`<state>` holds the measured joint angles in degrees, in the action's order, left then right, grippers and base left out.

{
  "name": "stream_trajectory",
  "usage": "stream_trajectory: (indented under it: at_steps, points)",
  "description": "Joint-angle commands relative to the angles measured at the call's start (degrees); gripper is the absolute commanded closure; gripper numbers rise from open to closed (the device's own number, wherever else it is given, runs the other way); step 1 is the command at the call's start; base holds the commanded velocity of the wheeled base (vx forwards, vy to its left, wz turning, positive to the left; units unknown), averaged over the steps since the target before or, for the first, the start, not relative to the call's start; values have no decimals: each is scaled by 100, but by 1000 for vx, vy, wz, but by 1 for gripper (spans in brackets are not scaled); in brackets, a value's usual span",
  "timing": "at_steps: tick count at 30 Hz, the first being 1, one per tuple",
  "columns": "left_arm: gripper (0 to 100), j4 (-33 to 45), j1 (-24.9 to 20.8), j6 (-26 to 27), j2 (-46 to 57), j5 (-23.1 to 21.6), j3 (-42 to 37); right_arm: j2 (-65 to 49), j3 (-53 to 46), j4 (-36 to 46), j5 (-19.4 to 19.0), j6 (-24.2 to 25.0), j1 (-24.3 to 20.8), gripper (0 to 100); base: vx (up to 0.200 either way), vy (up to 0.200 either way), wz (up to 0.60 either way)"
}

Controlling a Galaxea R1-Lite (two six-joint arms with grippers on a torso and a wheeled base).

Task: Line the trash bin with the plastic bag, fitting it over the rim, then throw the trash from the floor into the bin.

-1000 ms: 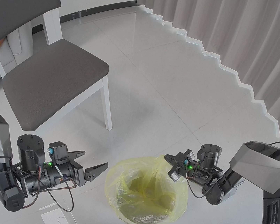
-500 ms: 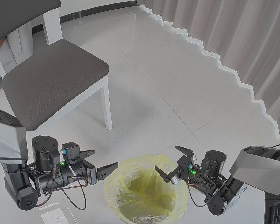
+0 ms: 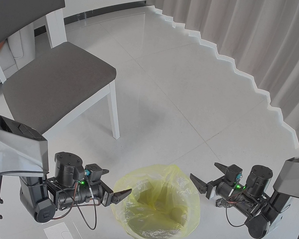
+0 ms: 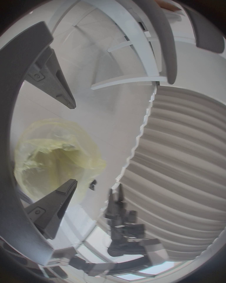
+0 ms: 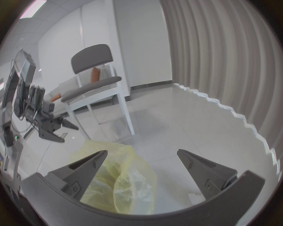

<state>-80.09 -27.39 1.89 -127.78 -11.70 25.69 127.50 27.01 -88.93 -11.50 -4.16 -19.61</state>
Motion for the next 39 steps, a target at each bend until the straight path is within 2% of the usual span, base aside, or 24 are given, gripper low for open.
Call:
stream_trajectory:
  at_steps: [1,7,10,15,17,22,30,39]
  points:
    - [0,539,94,338,-212,19,481,-322,-574,-107,183,152,265,0,0,0,0]
    - [0,908,76,497,-502,98,982,-296,-671,-107,227,117,133,0,0,0,0]
    - [0,1031,111,505,-757,327,1255,-235,-627,-107,359,117,-104,0,0,0,0]
    - [0,1136,357,558,-1073,397,1597,205,-434,-107,596,82,-552,0,0,0,0]
    - [0,1145,463,532,-1170,370,1747,398,-355,-107,816,91,-1000,0,0,0,0]
    - [0,1119,516,488,-1126,353,1650,706,-214,-107,886,3,-1431,0,0,0,0]
    - [0,1048,287,198,-915,353,1466,1541,375,-98,886,-621,-1229,0,0,0,0]
    - [0,1066,252,101,-871,353,1369,1954,832,-81,798,-1061,-587,0,0,0,0]
